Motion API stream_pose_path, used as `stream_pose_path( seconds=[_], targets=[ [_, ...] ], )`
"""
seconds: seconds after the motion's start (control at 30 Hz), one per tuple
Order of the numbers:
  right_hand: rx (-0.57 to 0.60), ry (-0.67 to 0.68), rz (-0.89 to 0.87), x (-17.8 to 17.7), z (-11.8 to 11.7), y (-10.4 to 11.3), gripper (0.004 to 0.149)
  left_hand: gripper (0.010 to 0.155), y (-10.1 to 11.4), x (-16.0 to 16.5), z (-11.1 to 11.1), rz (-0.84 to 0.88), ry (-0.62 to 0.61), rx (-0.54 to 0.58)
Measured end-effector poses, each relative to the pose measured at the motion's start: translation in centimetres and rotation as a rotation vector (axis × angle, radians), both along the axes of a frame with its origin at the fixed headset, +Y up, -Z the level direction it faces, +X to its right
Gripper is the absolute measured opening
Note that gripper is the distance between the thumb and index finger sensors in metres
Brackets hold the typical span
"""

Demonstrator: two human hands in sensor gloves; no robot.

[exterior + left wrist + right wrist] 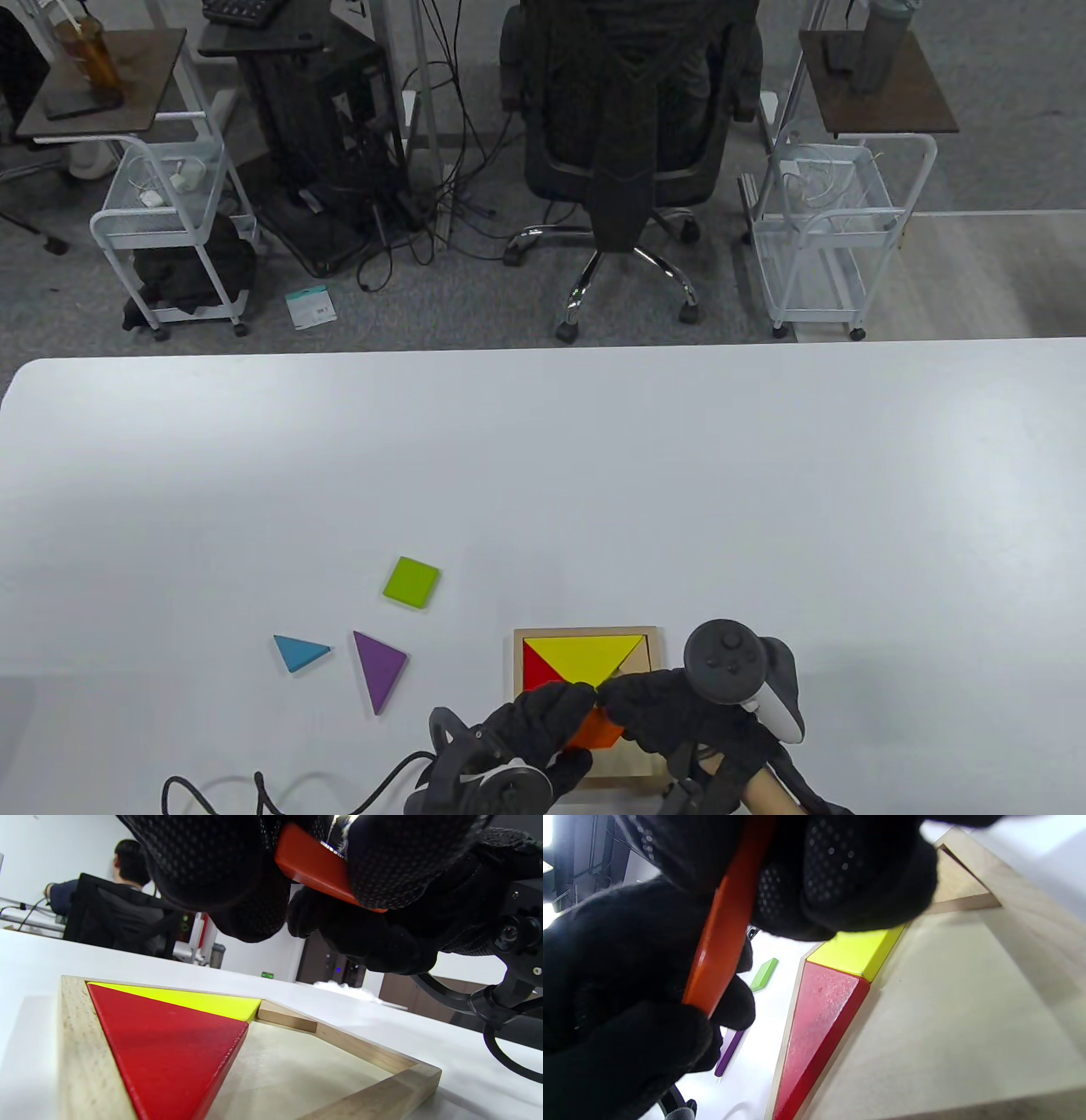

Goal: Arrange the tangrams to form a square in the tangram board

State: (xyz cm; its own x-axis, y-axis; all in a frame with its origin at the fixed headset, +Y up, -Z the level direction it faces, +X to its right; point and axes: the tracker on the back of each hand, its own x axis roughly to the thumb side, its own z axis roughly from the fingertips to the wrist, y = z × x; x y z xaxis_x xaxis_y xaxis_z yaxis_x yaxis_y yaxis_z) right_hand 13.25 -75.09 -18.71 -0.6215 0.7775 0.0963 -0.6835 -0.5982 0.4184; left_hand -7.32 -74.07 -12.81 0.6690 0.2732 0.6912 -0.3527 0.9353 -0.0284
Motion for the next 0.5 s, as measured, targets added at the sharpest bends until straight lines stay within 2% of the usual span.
stream_pose_path(
  seconds=[0.1, 0.17, 0.23, 0.37, 0.5],
  targets=[
    [0.052, 0.009, 0.019, -0.3, 0.4, 0.3, 0.052, 0.072, 0.0, -0.2, -0.2, 0.028, 0.022, -0.033],
    [0.116, 0.064, 0.042, -0.8, 1.0, 0.9, 0.067, 0.072, 0.1, -0.6, -0.4, 0.051, 0.043, -0.045],
    [0.191, 0.116, 0.116, -1.6, 1.8, 1.4, 0.077, 0.072, 0.0, -0.9, -0.4, 0.057, 0.059, -0.053],
    [0.386, 0.106, 0.362, -3.2, 3.6, 2.5, 0.079, 0.071, -0.1, -1.0, -0.3, 0.04, 0.056, -0.057],
    [0.452, 0.099, 0.44, -3.7, 4.1, 2.6, 0.076, 0.071, -0.1, -1.1, -0.4, 0.082, 0.042, -0.086]
  ],
)
